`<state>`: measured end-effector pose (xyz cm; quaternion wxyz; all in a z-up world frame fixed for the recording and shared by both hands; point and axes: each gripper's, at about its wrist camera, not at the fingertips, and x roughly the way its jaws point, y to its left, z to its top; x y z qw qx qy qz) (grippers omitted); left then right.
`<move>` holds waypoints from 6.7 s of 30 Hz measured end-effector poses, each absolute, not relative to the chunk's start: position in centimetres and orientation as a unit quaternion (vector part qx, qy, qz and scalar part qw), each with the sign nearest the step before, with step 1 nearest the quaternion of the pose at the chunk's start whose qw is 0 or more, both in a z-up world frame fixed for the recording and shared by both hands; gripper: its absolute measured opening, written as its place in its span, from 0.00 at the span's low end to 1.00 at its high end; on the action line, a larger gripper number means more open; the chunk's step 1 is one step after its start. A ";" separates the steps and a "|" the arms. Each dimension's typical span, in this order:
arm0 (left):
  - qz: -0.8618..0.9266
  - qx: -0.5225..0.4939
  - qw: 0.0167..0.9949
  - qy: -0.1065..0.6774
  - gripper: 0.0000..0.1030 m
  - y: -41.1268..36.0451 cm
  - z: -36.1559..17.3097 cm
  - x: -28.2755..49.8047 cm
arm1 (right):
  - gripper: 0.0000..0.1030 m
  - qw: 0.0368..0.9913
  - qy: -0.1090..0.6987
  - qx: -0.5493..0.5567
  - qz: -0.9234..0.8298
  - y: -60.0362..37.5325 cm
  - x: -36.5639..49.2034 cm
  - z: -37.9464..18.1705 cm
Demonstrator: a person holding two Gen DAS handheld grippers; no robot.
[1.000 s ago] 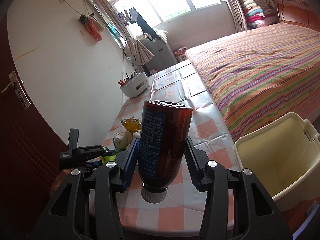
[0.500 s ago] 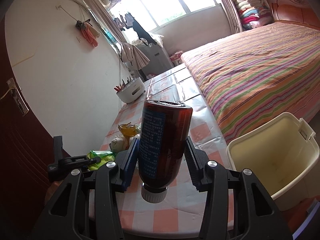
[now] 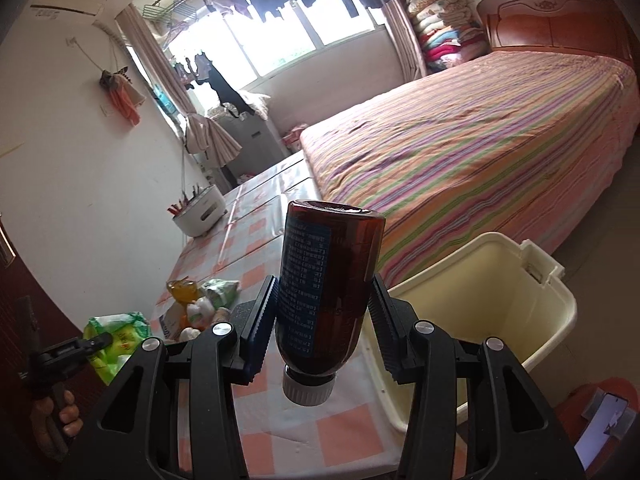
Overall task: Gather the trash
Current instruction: 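Carry the dark bottle over the cream bin and open the right gripper, then carry the green plastic bag over the cream bin and open the left gripper, then move both grippers back toward the table, right gripper approaching the silver blister pack, then close the right gripper on the silver pill blister pack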
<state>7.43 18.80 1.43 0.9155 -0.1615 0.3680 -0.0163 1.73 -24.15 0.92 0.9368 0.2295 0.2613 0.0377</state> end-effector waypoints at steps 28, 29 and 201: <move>-0.133 -0.079 0.912 0.381 0.16 6.5 0.6 7.5 | 0.46 0.940 0.257 0.216 -0.062 -29.7 2.8 -5.9; -0.137 -0.078 0.910 0.382 0.16 6.2 0.5 7.5 | 0.46 0.941 0.253 0.217 -0.061 -29.7 2.4 -5.6; 0.033 -0.108 0.916 0.386 0.74 23.1 -5.9 2.3 | 0.33 0.853 0.438 0.254 0.127 -8.1 9.0 -3.8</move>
